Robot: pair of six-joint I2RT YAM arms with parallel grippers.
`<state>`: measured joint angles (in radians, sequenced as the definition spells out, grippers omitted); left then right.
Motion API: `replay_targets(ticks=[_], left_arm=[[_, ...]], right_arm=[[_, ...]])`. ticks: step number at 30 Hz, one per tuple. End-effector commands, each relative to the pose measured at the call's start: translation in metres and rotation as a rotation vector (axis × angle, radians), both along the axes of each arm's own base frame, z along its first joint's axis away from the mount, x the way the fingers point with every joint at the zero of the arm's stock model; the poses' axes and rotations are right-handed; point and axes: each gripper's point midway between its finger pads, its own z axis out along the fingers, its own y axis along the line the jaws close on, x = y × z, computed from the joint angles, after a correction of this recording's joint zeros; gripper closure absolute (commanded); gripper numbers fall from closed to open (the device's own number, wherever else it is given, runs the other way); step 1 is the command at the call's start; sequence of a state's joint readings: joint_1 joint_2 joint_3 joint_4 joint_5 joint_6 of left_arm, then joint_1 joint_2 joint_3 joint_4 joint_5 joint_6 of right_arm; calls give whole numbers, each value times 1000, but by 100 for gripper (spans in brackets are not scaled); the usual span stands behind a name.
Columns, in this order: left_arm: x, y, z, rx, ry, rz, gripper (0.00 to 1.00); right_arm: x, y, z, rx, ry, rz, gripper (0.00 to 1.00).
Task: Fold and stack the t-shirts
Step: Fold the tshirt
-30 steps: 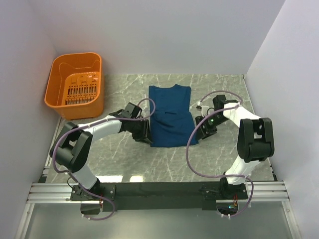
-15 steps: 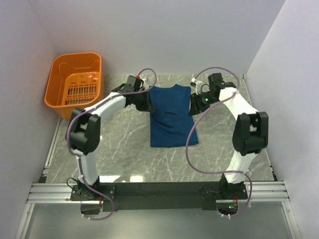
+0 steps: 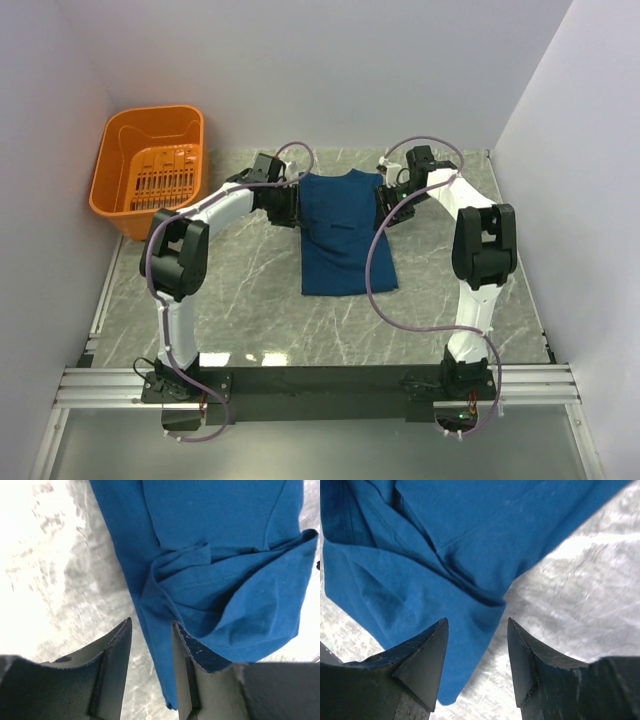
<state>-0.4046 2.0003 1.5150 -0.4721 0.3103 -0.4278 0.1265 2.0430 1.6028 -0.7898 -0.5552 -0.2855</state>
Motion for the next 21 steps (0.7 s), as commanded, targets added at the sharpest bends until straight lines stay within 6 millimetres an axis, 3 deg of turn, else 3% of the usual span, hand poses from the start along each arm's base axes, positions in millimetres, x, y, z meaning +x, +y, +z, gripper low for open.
replay_targets(ticks=[1, 13, 19, 21], left_arm=[[18, -11, 9, -36, -70, -76, 57], [18, -25, -7, -78, -43, -161, 57], [22, -30, -10, -95, -38, -161, 58], [23, -31, -11, -99, -38, -163, 59]], right_arm=[[14, 2, 5, -1, -30, 9, 42], [14, 8, 1, 34, -14, 35, 53], [16, 9, 2, 42, -13, 35, 64], [17, 9, 2, 43, -12, 34, 72]])
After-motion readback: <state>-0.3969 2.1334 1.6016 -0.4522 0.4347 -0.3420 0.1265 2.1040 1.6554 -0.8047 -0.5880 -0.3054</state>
